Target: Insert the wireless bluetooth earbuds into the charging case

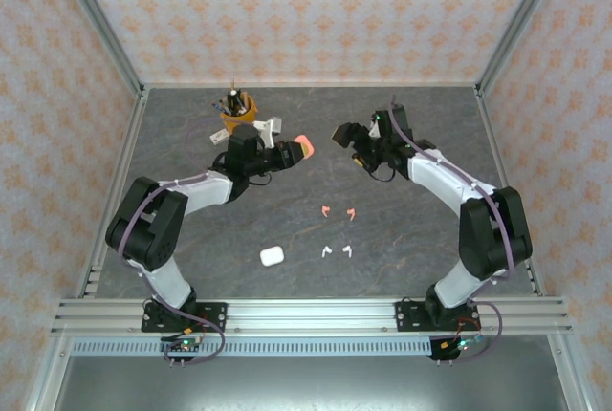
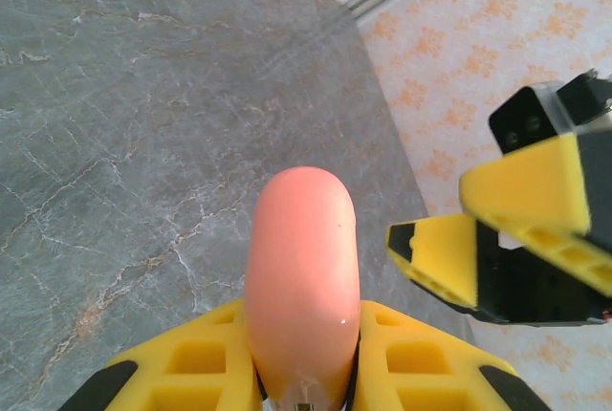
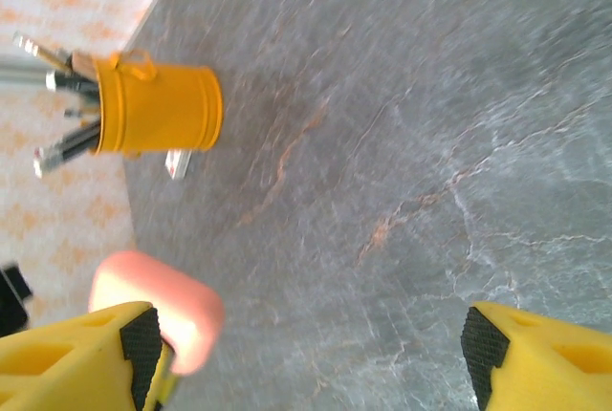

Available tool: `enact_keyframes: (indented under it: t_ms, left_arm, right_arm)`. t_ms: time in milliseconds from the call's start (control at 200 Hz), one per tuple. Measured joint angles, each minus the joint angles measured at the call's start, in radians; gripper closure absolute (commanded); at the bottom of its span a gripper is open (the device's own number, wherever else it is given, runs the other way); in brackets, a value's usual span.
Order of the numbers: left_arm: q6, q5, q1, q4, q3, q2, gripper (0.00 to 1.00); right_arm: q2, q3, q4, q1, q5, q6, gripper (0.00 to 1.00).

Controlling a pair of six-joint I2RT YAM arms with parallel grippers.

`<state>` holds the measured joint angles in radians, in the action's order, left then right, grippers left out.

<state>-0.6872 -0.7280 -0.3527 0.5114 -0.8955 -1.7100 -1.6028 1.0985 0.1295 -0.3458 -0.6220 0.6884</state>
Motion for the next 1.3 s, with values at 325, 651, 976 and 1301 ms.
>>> enact_keyframes:
  t_ms: [325, 651, 976, 1301]
  left_arm:
    - [0.069, -0.137, 0.026, -0.134, -0.037, 0.031, 0.9]
    - [0.087, -0.16, 0.026, -0.164, -0.061, 0.039, 0.9]
    - [0.087, -0.157, 0.027, -0.198, -0.07, 0.047, 0.91]
    - [0.099, -0.171, 0.027, -0.232, -0.071, 0.109, 0.91]
  right_arm:
    - [0.003, -0.048, -0.205, -0.007, -0.205, -0.062, 0.18]
    - [-0.076, -0.011, -0.229, -0.065, -0.246, -0.074, 0.2]
    - [-0.143, 0.026, -0.229, -0.068, -0.243, -0.084, 0.25]
    - [-0.229, 0.021, -0.267, -0.007, -0.212, -0.031, 0.27]
